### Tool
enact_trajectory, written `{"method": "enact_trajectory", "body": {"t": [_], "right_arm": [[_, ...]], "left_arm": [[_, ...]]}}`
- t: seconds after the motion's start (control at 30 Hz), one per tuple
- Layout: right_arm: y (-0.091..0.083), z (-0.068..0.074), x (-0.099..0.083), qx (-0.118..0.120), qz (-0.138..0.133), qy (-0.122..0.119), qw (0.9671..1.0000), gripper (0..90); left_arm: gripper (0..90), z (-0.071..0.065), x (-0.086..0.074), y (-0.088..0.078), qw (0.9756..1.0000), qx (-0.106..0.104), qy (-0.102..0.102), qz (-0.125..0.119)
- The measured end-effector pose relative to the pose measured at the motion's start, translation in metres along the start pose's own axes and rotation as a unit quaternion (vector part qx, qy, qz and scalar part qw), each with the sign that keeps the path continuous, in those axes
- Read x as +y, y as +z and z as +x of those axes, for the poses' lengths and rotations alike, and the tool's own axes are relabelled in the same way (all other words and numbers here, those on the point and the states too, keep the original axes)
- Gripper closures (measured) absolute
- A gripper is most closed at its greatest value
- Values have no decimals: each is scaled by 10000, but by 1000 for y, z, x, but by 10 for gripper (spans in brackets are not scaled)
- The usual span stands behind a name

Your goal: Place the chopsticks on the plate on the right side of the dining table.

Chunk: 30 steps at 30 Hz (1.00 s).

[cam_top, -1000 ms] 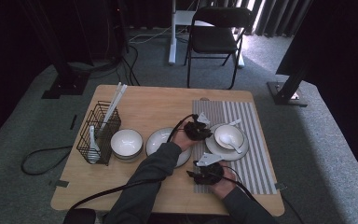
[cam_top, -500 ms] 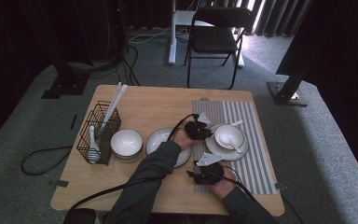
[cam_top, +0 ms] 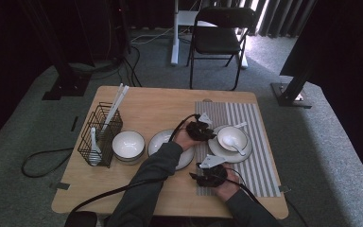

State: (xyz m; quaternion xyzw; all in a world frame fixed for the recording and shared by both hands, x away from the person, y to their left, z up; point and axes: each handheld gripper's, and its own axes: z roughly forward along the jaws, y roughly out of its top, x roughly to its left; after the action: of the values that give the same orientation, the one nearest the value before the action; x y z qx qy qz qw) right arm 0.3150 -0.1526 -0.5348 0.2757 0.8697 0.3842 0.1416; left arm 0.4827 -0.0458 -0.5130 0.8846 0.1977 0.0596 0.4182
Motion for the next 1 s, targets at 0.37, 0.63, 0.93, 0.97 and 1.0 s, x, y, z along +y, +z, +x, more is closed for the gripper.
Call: {"method": "enact_trajectory", "body": {"t": [0.37, 0.63, 0.93, 0.97, 1.0], "right_arm": [[-4, -3, 0, -17, -135, 133, 9998, 486], [-10, -7, 0, -122, -279, 269, 9992, 488], [-18, -12, 2, -238, -452, 346, 9981, 490], [-20, -12, 3, -249, -467, 352, 9980, 490], [-21, -13, 3, -268, -468, 365, 9979, 492]], "left_arm": [[665, 4, -3, -17, 9993, 87, -279, -247], [648, 0, -2, -34, 9973, 210, -472, -521], [624, -1, -8, -46, 9962, 307, -575, -585], [622, -1, -8, -47, 9959, 343, -583, -604], [620, -2, -9, -49, 9956, 398, -572, -633]]}}
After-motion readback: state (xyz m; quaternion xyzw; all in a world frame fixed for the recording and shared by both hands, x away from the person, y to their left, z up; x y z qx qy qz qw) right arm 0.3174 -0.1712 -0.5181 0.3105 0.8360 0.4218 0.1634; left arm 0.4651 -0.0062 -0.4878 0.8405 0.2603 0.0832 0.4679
